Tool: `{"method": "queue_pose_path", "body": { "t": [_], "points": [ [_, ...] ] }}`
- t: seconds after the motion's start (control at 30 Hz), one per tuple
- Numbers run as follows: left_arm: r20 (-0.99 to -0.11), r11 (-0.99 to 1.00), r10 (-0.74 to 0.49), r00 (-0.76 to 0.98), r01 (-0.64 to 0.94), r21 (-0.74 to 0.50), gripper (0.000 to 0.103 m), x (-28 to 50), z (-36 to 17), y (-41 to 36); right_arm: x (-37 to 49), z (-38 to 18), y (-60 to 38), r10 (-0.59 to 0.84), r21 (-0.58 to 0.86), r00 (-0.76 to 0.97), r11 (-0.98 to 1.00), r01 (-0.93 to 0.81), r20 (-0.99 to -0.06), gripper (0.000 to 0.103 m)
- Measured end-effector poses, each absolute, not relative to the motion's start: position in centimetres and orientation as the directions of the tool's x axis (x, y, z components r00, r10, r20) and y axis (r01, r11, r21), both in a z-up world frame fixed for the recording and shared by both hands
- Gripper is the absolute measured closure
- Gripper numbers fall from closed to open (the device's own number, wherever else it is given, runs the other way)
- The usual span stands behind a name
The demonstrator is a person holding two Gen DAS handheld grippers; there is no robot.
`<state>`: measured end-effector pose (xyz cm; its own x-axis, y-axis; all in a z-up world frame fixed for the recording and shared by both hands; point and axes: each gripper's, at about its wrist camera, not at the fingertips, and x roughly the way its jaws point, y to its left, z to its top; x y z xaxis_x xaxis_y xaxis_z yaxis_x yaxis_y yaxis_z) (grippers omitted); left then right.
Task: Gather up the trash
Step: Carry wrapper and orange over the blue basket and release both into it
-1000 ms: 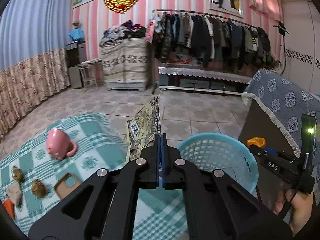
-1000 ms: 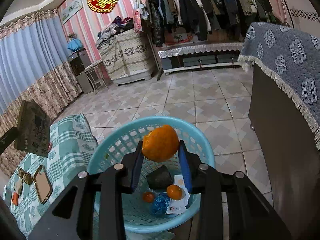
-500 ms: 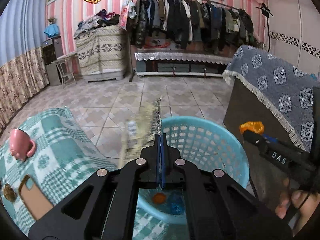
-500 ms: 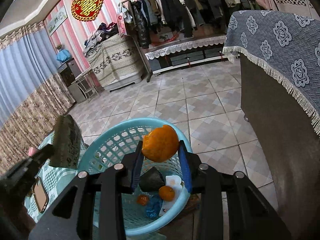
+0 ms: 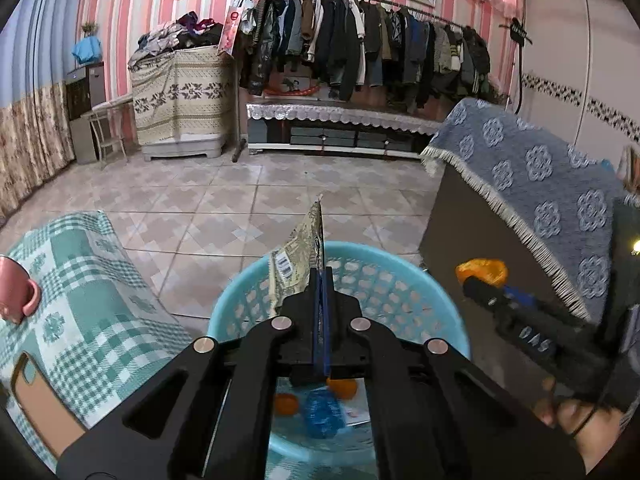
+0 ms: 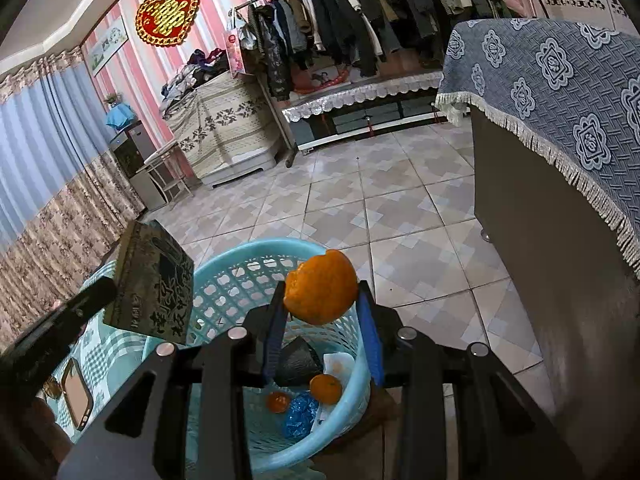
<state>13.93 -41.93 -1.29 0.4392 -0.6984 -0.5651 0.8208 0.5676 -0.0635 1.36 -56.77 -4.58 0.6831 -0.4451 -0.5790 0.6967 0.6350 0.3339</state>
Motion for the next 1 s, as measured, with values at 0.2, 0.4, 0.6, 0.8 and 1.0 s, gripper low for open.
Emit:
{"method": "queue_pose_path", "body": {
  "t": [0.2, 0.4, 0.6, 0.8, 1.0],
  "points": [
    [-0.607, 0.576, -0.676, 0.417, 0.813, -0.083, 0.103, 15.2, -2.9, -41.3, 1.8, -4.7, -56.6, -0.436, 0.328, 0.688, 0.648, 0.688, -0.581, 0.068],
    [-0.599, 0.615, -0.640, 0.481, 0.788, -0.024, 0.090, 15.8, -3.0, -40.4, 2.2, -4.7, -56.2, -0.431, 0.316, 0.687, 0.659, 0.683, -0.585, 0.068],
    [-0.609, 0.647, -0.611, 0.505, 0.762, -0.018, 0.088, 17.0, -3.2, -39.5, 2.7, -4.8, -56.0, -0.422, 0.308, 0.689, 0.671, 0.674, -0.589, 0.068],
    [-0.550, 0.719, -0.560, 0.619, 0.693, 0.047, 0.036, 17.6, -2.3, -37.6, 4.2, -4.9, -55.5, -0.411, 0.293, 0.693, 0.692, 0.660, -0.592, 0.068],
    [-0.522, 0.776, -0.518, 0.678, 0.629, 0.047, 0.021, 19.3, -1.0, -35.4, 6.3, -5.0, -54.6, -0.410, 0.257, 0.691, 0.718, 0.647, -0.595, 0.063]
  ]
}}
